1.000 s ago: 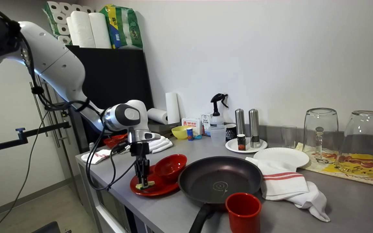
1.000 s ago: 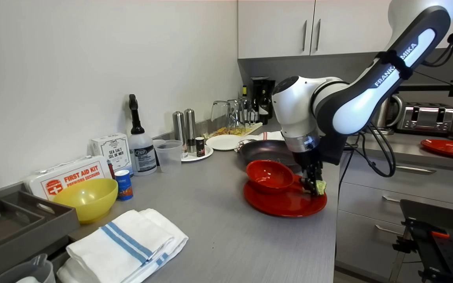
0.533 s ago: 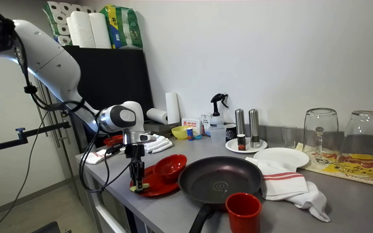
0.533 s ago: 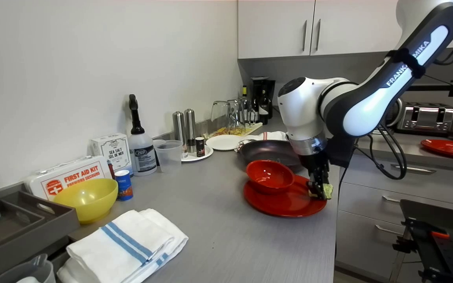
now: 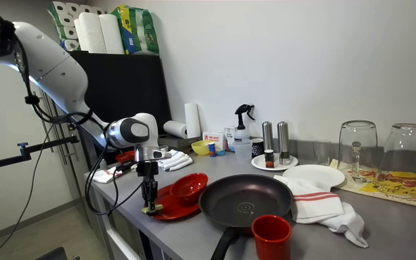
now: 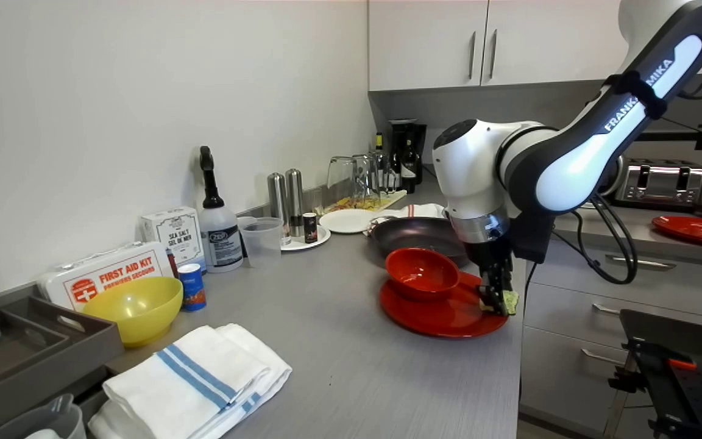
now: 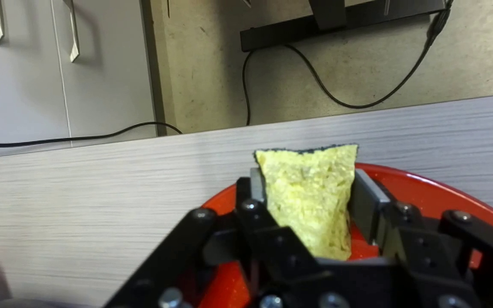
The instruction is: Clean the plate and the bowl with the sponge
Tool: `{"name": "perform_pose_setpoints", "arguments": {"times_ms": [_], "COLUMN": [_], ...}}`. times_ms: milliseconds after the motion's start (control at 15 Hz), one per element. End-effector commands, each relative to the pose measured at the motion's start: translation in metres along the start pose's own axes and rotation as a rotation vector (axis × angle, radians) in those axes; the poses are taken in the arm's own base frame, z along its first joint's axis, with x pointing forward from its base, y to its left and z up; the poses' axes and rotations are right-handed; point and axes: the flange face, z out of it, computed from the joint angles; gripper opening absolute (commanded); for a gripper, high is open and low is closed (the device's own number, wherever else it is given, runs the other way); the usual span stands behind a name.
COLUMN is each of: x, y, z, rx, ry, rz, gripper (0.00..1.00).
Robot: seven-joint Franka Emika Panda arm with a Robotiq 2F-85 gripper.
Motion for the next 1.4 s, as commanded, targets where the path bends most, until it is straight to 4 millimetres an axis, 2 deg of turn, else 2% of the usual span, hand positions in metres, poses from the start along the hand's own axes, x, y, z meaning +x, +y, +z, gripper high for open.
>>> {"name": "perform_pose_setpoints", "arguments": {"times_ms": [0, 533, 1333], "x": [-0.007, -0.006, 0.015], "y": [-0.010, -0.032, -0.032], "z": [-0.004, -0.017, -0.028], "rx": [0.044, 0.169, 0.434], "ry": [0.002, 0.032, 0.036], "rz": [-0.026, -0.050, -0.053], "gripper": [0.25, 0.25, 0.25]}}
